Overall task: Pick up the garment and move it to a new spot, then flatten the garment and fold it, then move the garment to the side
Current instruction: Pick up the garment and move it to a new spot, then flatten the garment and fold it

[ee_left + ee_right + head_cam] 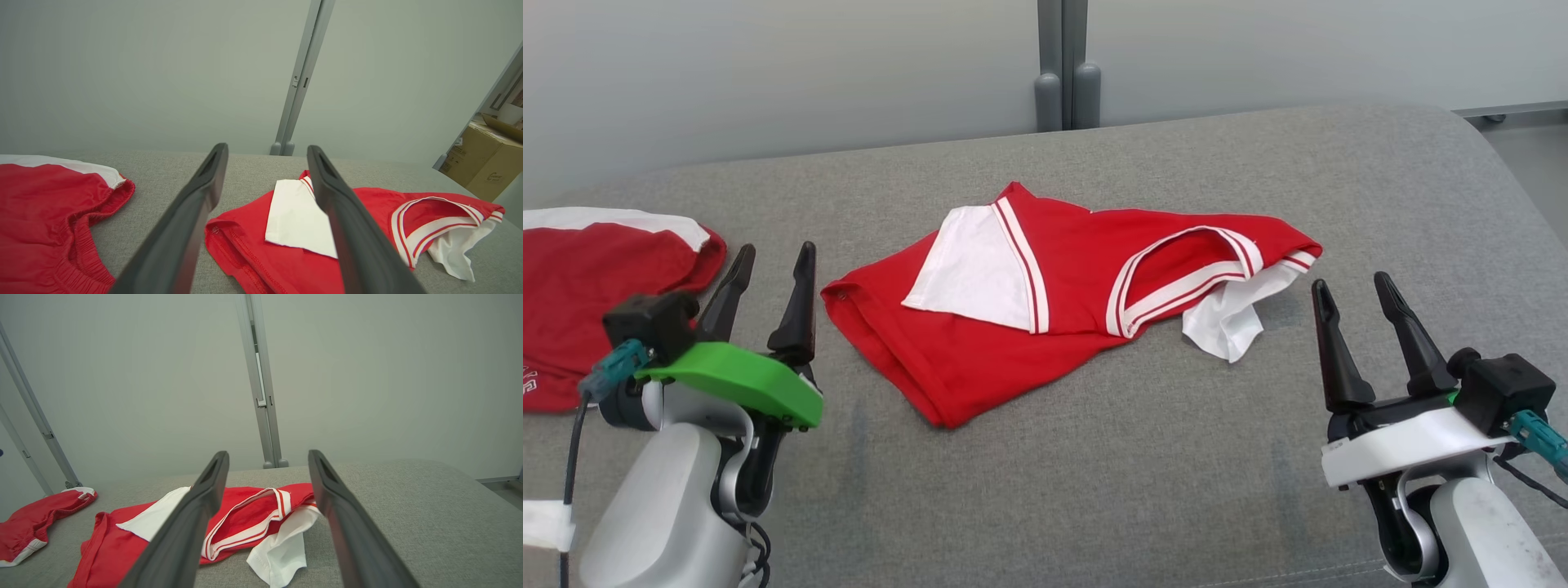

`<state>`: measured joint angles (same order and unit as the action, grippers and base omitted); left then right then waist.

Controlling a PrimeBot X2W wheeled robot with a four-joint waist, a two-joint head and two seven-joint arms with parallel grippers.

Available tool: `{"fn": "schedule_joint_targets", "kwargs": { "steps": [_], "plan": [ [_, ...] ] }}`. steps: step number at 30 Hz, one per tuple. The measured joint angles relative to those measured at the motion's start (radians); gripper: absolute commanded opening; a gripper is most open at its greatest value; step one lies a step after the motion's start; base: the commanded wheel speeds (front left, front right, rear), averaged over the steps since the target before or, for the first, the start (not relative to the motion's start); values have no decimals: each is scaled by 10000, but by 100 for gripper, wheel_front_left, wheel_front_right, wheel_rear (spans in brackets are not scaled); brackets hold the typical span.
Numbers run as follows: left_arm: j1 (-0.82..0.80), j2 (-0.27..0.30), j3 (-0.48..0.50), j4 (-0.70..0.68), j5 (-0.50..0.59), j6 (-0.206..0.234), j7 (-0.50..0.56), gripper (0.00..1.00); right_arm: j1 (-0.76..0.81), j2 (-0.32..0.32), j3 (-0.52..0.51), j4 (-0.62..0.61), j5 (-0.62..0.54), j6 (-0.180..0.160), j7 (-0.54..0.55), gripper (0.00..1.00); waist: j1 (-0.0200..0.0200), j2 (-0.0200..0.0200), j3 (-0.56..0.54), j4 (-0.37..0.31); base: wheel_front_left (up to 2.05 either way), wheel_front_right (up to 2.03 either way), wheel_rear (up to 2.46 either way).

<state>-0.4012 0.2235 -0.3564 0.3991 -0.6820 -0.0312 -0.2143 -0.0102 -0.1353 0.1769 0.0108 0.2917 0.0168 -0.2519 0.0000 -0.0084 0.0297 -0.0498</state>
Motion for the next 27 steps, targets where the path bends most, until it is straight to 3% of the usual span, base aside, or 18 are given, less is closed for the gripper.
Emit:
{"fn": "schedule_joint_targets", "kwargs": {
  "steps": [10,27],
  "plan": [
    [1300,10,278,-888,4,330,-257,100,156,-10,2,-92,10,42,0,100,0,0,-85,54,0,0,0],
    [2049,40,313,-2010,213,667,-334,100,226,-132,67,-100,12,94,0,100,0,0,-122,74,0,0,0]
  ]
}}
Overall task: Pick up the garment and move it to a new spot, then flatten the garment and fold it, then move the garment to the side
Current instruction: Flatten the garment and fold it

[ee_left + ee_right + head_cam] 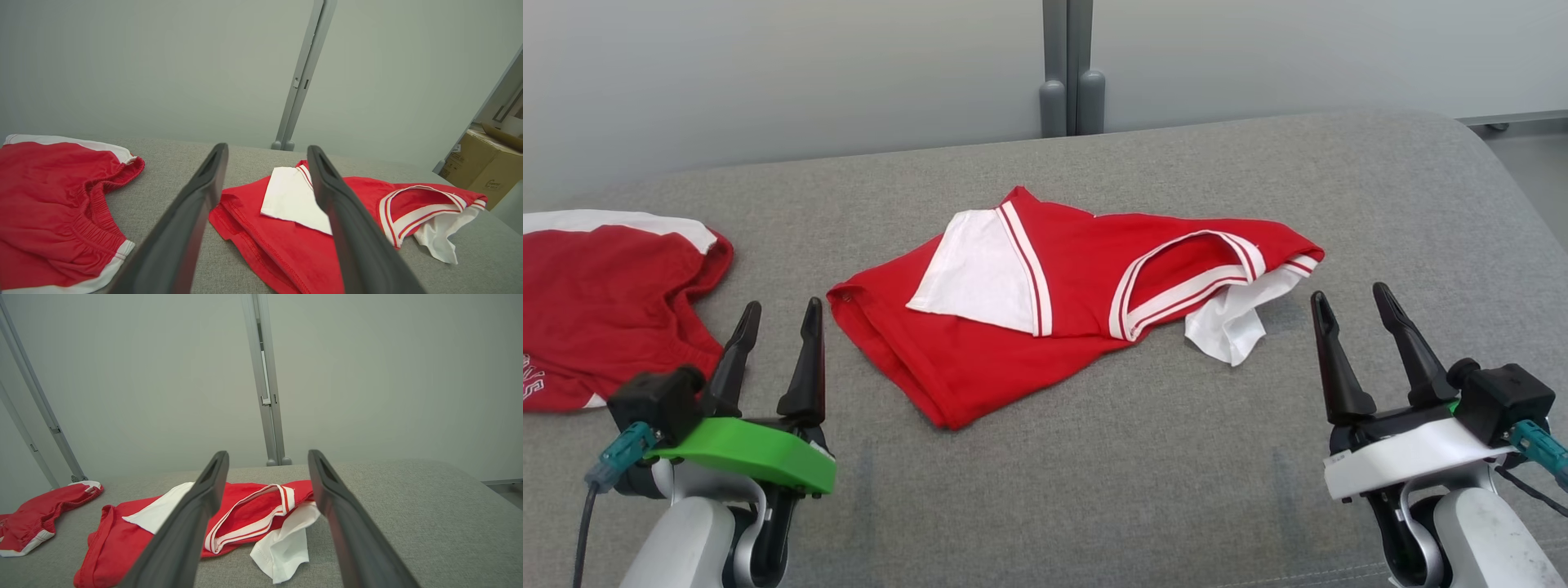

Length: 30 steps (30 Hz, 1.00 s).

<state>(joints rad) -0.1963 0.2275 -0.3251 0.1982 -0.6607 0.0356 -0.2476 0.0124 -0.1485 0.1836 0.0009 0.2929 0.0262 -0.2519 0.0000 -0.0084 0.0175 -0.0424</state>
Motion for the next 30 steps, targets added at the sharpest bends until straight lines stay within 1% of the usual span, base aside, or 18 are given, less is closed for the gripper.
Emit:
{"fn": "schedule_joint_targets", "kwargs": {
  "steps": [6,7,26,30],
  "plan": [
    [197,38,21,-314,56,19,0,100,2,-10,44,-19,0,2,0,100,0,0,33,-28,0,0,0],
    [280,56,35,-447,58,94,0,100,4,-10,46,-33,0,2,0,100,0,0,43,-40,0,0,0],
    [743,102,211,-1114,132,355,4,100,9,-15,13,-211,-6,2,0,100,0,0,230,-60,0,0,0],
    [743,102,186,-1166,132,366,107,100,-53,-19,282,-230,-42,138,8,100,0,0,366,-7,0,0,0]
  ]
}}
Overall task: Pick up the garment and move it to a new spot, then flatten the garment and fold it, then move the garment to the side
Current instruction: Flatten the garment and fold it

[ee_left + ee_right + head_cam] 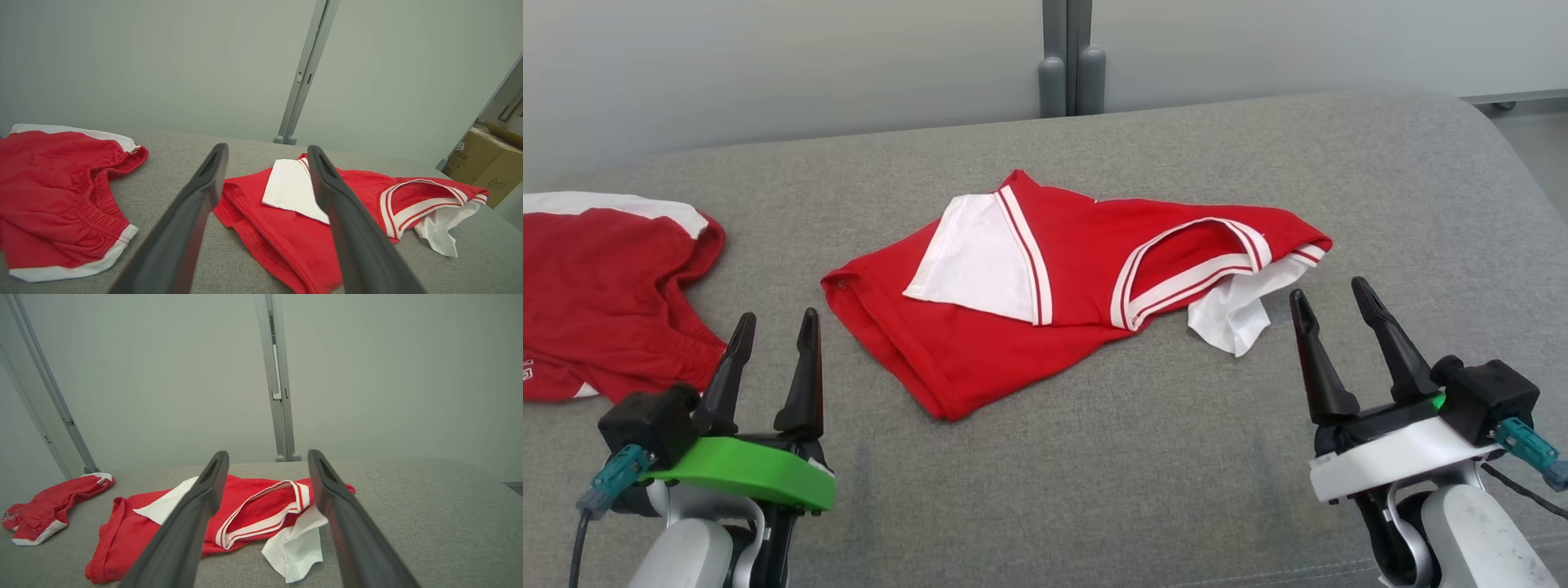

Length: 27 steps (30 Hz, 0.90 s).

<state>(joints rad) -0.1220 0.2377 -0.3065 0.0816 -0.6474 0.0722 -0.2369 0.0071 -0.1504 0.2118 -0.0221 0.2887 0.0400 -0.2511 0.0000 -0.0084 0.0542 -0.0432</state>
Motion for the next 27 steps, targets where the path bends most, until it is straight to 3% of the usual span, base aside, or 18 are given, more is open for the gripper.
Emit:
{"fn": "schedule_joint_targets", "kwargs": {
  "steps": [16,27],
  "plan": [
    [-463,-63,-374,-621,-10,-19,562,100,-2033,-355,1394,412,-750,568,1313,100,0,0,979,568,0,0,0],
    [-1362,-428,-608,-775,-182,-293,702,100,-3878,-454,2537,1607,-1229,744,2627,100,0,0,1938,1318,0,0,0]
  ]
}}
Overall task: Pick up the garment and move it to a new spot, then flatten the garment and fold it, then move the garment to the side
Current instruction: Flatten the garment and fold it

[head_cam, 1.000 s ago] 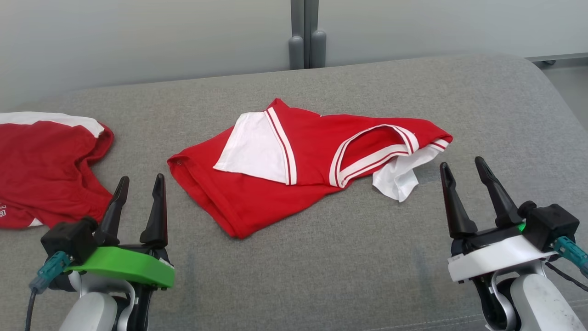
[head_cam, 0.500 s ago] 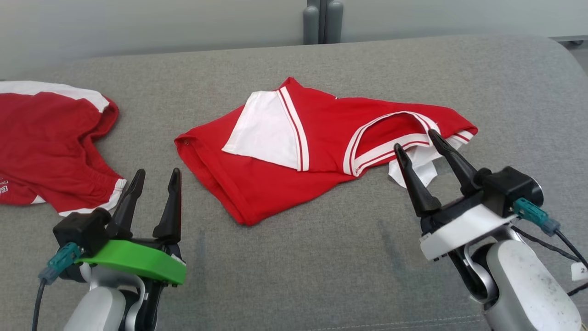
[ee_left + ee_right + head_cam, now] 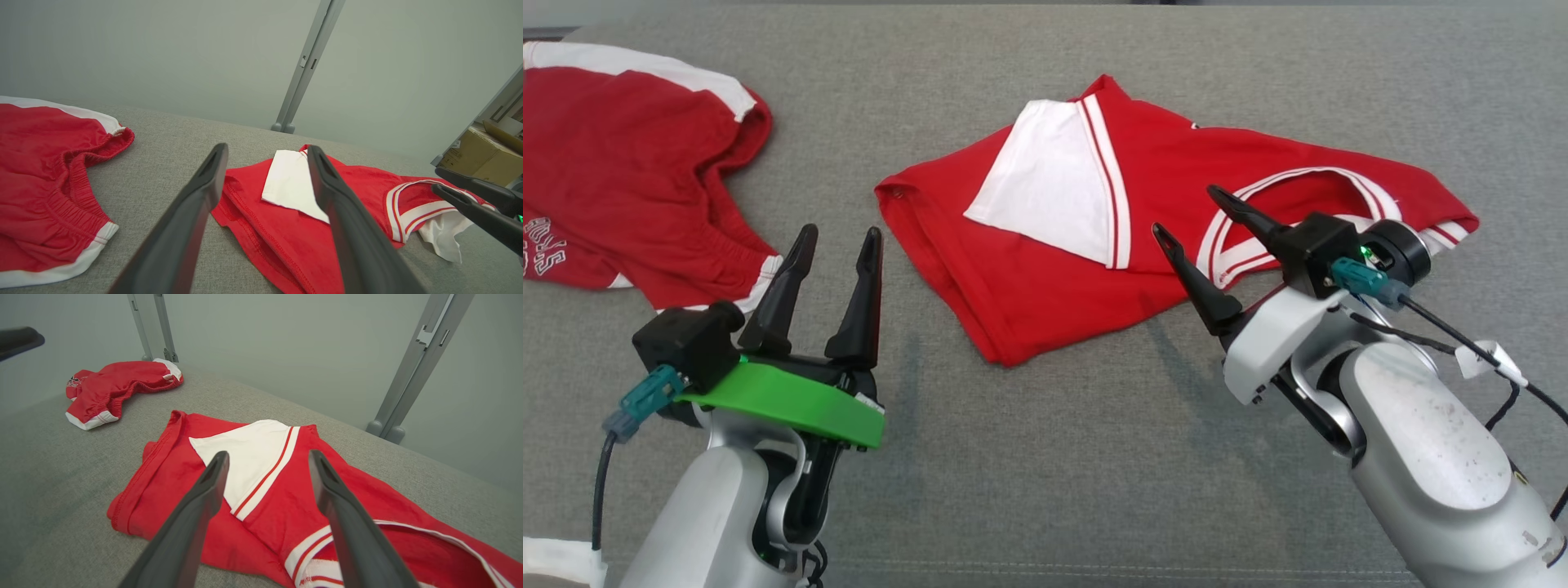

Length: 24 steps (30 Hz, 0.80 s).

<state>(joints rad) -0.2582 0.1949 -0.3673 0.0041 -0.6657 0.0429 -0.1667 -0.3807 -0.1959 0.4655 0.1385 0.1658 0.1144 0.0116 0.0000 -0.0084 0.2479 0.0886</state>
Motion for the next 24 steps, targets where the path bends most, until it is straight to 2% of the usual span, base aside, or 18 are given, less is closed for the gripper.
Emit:
{"fn": "schedule_joint_targets", "kwargs": {
  "steps": [11,19,24],
  "plan": [
    [-713,-362,-242,295,-63,-255,82,100,-1471,-213,821,1254,15,90,903,100,0,0,831,1101,0,0,0],
    [-943,-644,-295,769,-119,-439,-29,100,-2220,-270,1864,2025,222,90,1124,100,0,0,1360,1894,0,0,0],
    [-958,-851,-288,1064,-194,-522,-150,100,-2621,-468,2159,2581,391,90,1141,100,0,0,1573,2342,0,0,0]
  ]
}}
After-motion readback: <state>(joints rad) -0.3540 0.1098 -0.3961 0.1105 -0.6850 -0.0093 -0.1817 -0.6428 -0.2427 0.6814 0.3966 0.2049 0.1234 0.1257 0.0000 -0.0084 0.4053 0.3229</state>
